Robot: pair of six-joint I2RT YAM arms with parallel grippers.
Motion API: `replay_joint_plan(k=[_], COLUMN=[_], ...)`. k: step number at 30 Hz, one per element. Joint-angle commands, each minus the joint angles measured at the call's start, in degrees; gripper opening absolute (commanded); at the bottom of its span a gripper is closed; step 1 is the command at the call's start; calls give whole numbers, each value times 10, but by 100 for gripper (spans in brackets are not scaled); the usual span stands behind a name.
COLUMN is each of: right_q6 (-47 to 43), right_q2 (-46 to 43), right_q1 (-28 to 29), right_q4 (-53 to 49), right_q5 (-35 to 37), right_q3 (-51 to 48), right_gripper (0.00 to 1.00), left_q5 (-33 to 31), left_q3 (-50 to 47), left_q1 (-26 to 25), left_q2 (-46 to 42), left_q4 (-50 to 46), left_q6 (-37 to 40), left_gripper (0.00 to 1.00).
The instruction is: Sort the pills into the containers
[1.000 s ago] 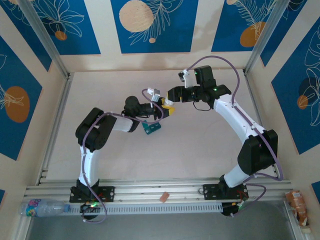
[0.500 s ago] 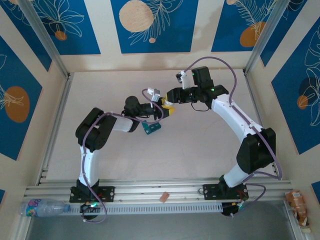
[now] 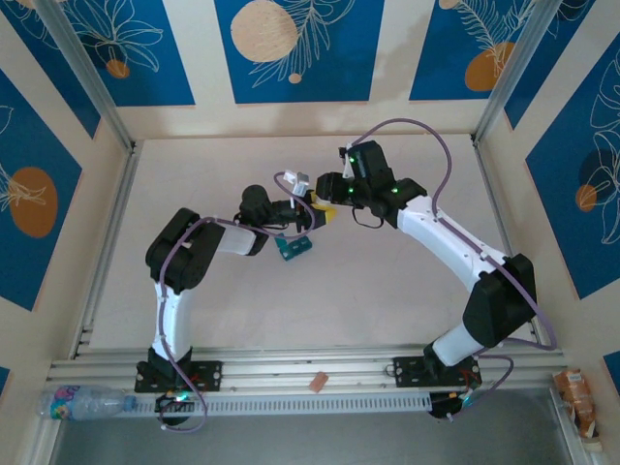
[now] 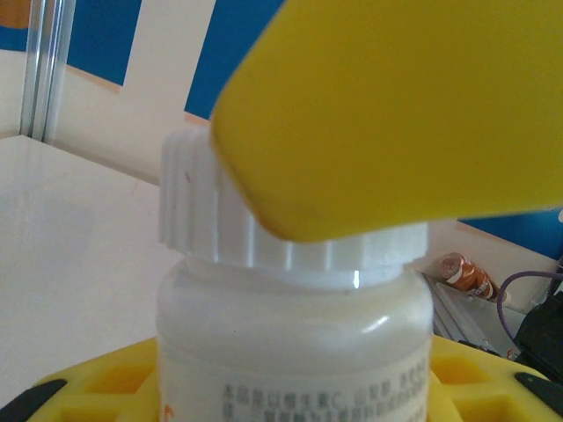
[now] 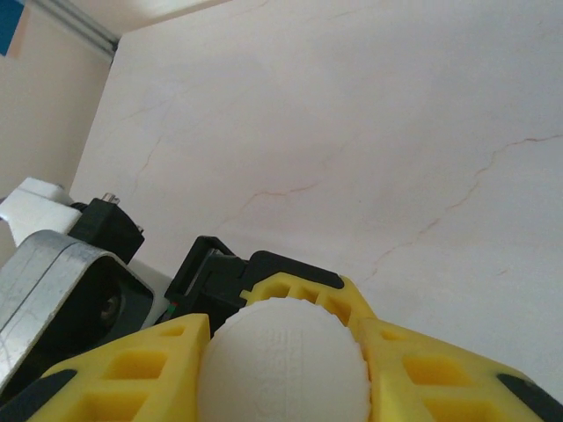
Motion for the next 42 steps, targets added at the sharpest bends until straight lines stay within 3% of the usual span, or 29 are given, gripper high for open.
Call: replay_joint_plan(k=[1,4,11,15,26,42], right_q6=[23,17,-33,-88,-257,-264], right_q2=[11,6,-59,-98,0,22], right_q1=[22,10,-51,-84,-122,-121], right_q4=[-44,-58,-48,-19,-124,-129], right_q5=[-6,-20,-119,-184,-313,-320], right_q3=[-18,-3,-13,-42,83,67], right_gripper=[25,29,72,79,75,61], left_q5=[0,-2,0,4,48,59], left_q3=[18,16,16,15,19,24], left_q1=[-10,-10,-10,-10,-10,-10], left_q2=[-16,-14,-12,-14,-17,-11], left_q4=[56,56,57,57,57,57], left_q6=[-2,-2,-1,-1,-5,-11], left_gripper=[0,0,0,0,0,0])
